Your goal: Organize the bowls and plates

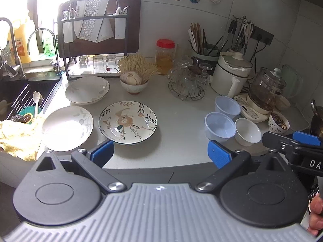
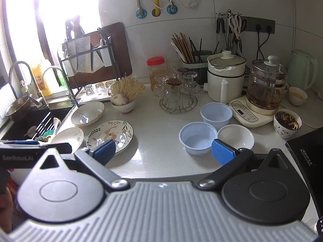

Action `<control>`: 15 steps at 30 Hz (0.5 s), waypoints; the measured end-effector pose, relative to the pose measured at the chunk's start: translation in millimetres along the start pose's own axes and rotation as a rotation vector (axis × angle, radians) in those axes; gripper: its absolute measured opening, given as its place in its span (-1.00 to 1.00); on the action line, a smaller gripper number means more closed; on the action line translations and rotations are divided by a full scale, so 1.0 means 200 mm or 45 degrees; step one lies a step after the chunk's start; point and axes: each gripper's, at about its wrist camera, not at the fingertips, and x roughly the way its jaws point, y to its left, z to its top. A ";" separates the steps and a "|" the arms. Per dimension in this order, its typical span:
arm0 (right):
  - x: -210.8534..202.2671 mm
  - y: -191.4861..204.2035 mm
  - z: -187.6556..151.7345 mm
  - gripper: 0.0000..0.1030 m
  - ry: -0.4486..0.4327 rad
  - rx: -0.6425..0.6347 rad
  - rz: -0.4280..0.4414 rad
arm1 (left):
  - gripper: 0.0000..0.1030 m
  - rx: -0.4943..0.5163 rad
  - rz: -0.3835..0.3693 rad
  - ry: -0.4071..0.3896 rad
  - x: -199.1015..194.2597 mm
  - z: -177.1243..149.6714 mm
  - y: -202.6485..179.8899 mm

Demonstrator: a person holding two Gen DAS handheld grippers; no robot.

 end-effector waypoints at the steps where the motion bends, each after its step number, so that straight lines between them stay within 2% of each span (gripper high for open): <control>1: 0.00 -0.01 -0.01 1.00 0.004 0.007 0.004 | 0.96 0.006 0.000 -0.001 0.00 0.00 -0.01; 15: 0.00 0.01 -0.05 1.00 0.015 0.028 0.005 | 0.96 0.007 0.006 0.024 0.01 -0.02 0.02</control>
